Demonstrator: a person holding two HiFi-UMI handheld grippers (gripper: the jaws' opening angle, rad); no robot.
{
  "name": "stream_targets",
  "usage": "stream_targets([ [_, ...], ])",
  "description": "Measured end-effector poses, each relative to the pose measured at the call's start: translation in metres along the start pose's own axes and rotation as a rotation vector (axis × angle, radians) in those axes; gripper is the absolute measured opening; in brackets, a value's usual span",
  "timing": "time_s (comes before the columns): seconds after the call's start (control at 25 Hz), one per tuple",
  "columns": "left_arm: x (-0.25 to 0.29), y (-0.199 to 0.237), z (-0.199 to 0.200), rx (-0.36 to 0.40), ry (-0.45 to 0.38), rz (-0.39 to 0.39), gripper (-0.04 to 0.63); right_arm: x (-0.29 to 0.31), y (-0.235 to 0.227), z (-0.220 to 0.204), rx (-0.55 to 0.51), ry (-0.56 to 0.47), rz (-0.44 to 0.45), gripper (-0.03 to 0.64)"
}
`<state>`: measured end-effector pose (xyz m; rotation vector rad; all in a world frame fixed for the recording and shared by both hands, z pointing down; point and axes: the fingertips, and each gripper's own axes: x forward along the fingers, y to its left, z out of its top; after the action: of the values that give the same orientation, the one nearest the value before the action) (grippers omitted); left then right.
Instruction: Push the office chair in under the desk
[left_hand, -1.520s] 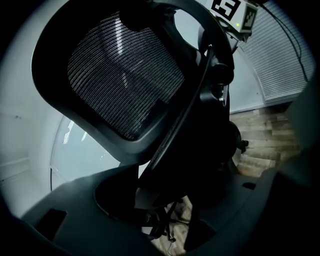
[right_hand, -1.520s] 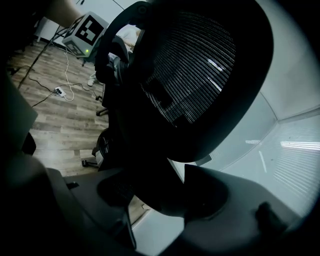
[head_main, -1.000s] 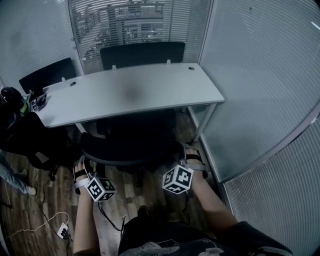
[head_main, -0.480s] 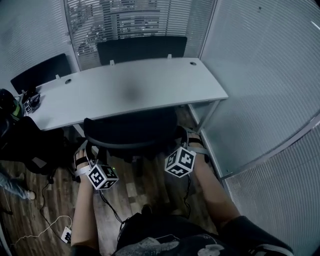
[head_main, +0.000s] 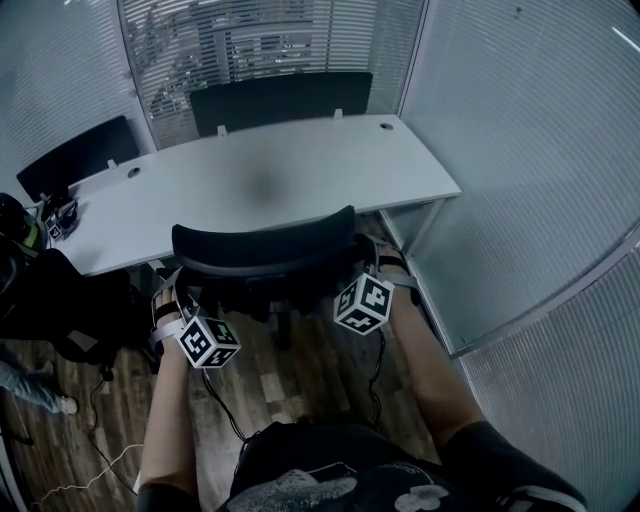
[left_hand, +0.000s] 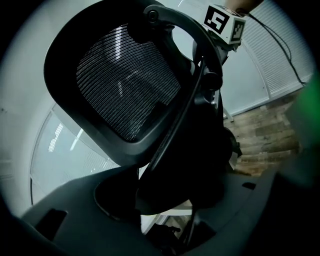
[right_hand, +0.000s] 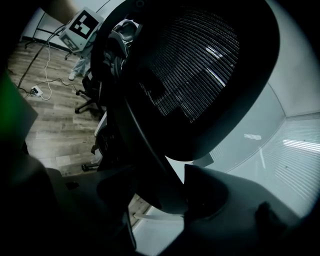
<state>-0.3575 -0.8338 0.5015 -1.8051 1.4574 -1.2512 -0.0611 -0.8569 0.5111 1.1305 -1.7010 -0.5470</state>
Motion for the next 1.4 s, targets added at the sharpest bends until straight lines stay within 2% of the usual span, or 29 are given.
stream_targets([
  [0.56,0.04,0.015,0.005,0.016,-0.005,-0.002,0.264,0.045,-0.022,0.009,-0.02,0.012,-0.035,0.287],
  [0.92,0.042,0.021,-0.009,0.005,0.083,-0.027,0.265,0.042,-0.022,0.021,-0.046,-0.022,-0.113,0.287],
  [1.2,0.0,0.004,-0.002,-0.084,0.094,-0.01,0.265,0.004,-0.013,0.01,0.096,-0.08,-0.113,0.287],
  [1.4,-0.044,-0.002,0.011,-0.228,0.058,0.059,0.264,-0.042,-0.01,0.005,0.14,-0.177,-0.143,0.285],
])
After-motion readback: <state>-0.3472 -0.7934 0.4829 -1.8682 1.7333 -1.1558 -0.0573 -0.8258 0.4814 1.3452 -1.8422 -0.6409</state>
